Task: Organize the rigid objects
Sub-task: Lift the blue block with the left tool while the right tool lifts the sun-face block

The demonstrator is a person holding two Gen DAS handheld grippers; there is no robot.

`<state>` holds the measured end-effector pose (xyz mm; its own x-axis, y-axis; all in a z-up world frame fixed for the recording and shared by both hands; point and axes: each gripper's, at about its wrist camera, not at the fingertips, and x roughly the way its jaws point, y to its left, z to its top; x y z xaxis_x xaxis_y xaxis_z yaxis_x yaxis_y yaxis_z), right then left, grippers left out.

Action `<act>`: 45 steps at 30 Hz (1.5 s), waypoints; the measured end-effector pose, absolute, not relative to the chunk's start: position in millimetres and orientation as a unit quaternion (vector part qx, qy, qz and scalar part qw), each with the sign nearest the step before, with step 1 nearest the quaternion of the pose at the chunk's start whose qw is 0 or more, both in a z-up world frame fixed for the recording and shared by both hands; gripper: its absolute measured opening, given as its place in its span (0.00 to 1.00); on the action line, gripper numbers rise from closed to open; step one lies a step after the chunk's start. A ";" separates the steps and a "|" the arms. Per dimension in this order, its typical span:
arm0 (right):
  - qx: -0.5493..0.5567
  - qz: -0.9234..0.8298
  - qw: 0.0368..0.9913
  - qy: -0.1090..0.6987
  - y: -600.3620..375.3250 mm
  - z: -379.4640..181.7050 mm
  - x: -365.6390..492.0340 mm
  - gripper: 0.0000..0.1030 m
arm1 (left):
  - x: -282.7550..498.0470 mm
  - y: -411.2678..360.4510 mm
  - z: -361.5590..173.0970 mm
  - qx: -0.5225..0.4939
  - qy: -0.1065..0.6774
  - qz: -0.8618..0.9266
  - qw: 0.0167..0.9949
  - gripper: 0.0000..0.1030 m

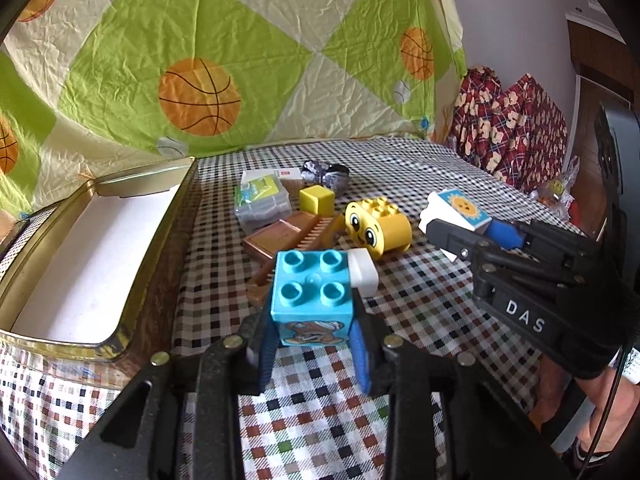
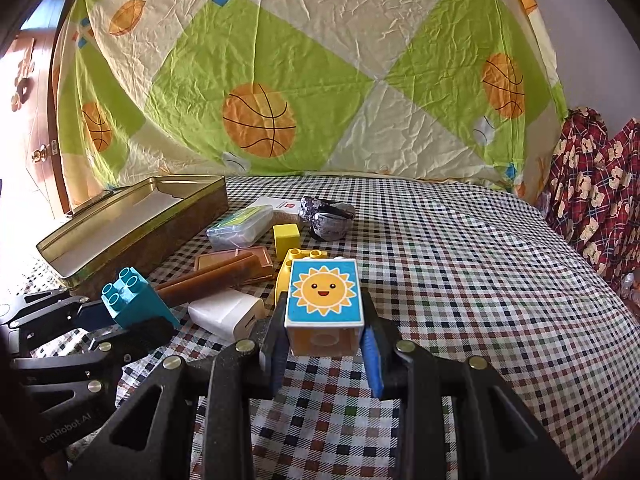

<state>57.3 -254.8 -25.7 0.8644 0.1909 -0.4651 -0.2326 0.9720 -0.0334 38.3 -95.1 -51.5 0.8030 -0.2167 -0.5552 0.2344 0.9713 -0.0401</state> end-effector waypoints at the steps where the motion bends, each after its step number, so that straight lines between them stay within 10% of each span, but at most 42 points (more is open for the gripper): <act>1: -0.044 0.109 0.965 0.234 -254.9 -25.6 56.7 0.33 | 37.7 -94.1 -50.9 0.013 0.287 -0.119 0.950 0.29; 45: -0.026 0.079 0.984 0.155 -263.4 -18.6 36.3 0.33 | 2.6 -69.1 -34.4 0.008 0.179 -0.078 0.981 0.29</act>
<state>36.3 -263.4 -18.6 0.9395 0.1471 -0.3094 -0.1632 0.9862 -0.0264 2.6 -69.1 -34.4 0.9241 -0.1502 -0.3515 0.1557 0.9877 -0.0128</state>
